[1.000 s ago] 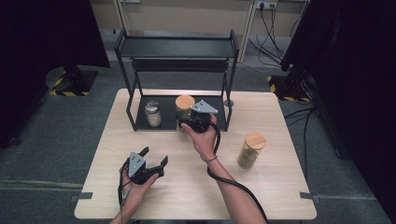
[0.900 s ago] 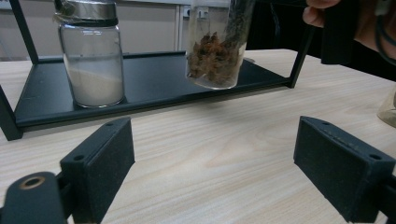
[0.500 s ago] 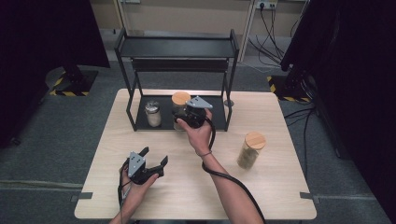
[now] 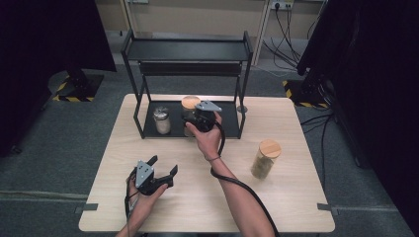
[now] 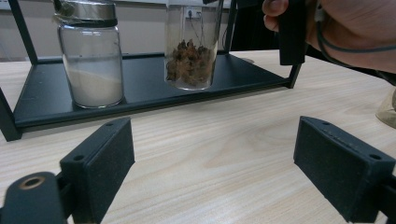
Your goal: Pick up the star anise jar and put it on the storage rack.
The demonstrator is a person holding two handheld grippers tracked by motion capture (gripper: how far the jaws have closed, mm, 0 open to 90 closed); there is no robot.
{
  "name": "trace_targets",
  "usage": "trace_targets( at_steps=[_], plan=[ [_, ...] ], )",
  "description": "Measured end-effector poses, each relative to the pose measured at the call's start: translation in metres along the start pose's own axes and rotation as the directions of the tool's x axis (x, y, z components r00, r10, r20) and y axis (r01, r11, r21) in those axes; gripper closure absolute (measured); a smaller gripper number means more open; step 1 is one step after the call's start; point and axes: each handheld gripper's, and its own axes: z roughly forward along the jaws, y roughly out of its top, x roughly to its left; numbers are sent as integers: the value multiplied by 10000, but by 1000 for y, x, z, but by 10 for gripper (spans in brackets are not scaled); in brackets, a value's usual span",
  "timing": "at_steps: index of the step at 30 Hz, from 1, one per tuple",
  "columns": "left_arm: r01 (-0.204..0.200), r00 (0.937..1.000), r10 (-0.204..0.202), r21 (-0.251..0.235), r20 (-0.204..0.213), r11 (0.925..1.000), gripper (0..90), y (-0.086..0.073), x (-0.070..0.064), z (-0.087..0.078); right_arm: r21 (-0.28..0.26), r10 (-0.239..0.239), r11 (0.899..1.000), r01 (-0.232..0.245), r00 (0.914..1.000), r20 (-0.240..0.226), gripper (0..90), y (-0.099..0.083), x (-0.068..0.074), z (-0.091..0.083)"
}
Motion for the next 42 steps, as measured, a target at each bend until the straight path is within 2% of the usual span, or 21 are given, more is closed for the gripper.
trace_targets(
  at_steps=[7,21,42],
  plan=[
    [23,10000,-23,0,11,10000,118,0,0,0,44,45,10000,-46,9999,132,253,1,-4,5],
    [-9,10000,9,9,41,10000,117,0,0,0,154,165,9997,-169,9995,256,253,4,-5,19],
    [-80,9999,80,-2,65,10000,117,0,0,0,275,167,9995,-178,9990,407,253,2,-6,30]
  ],
)
